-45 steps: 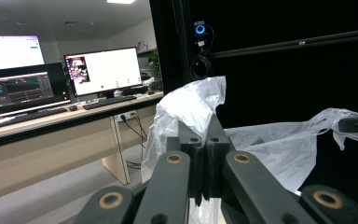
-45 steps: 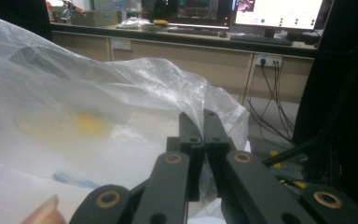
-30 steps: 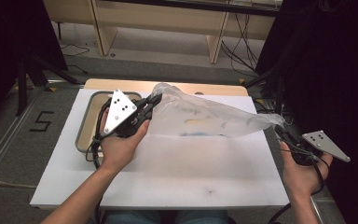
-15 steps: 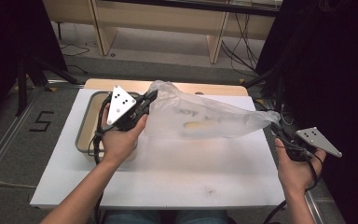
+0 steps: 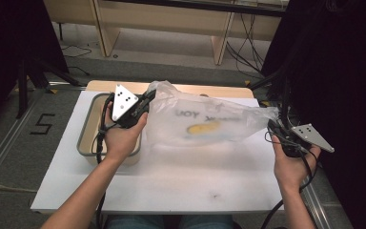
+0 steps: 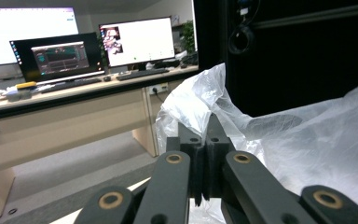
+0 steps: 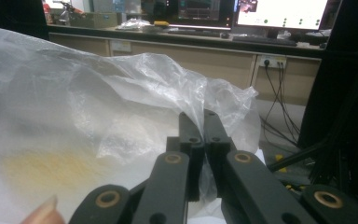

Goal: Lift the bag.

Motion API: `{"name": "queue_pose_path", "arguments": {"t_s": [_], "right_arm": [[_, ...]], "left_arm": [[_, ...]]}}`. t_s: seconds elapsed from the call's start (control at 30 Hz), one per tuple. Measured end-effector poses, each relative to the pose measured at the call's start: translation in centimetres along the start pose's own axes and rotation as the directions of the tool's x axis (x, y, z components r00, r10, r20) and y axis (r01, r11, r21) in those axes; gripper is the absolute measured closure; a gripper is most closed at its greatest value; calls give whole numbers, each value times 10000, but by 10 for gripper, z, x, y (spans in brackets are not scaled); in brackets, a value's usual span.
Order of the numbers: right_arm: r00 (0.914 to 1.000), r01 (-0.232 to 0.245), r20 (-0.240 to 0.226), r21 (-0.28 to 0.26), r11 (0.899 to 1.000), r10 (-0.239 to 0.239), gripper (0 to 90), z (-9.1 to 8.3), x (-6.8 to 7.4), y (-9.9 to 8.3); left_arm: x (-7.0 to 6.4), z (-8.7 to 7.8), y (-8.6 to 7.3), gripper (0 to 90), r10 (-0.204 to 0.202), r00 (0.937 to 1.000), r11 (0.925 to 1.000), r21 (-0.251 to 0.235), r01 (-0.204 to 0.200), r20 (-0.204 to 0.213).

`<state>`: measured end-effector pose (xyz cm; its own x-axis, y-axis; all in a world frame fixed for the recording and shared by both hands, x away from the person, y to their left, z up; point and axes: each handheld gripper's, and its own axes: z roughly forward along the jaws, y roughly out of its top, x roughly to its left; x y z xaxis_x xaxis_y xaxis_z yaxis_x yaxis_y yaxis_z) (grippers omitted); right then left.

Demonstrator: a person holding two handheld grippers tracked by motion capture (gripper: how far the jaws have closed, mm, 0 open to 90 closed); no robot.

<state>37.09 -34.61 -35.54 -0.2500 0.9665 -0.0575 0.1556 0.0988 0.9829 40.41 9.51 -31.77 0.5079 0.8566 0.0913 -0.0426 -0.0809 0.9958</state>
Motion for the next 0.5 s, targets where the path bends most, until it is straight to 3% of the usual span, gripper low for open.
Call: {"name": "queue_pose_path", "arguments": {"t_s": [0.5], "right_arm": [[10000,72,-4,248,9997,-72,897,27,8,-5]], "left_arm": [[8,16,-18,890,-43,9996,9980,624,60,-271]]}}
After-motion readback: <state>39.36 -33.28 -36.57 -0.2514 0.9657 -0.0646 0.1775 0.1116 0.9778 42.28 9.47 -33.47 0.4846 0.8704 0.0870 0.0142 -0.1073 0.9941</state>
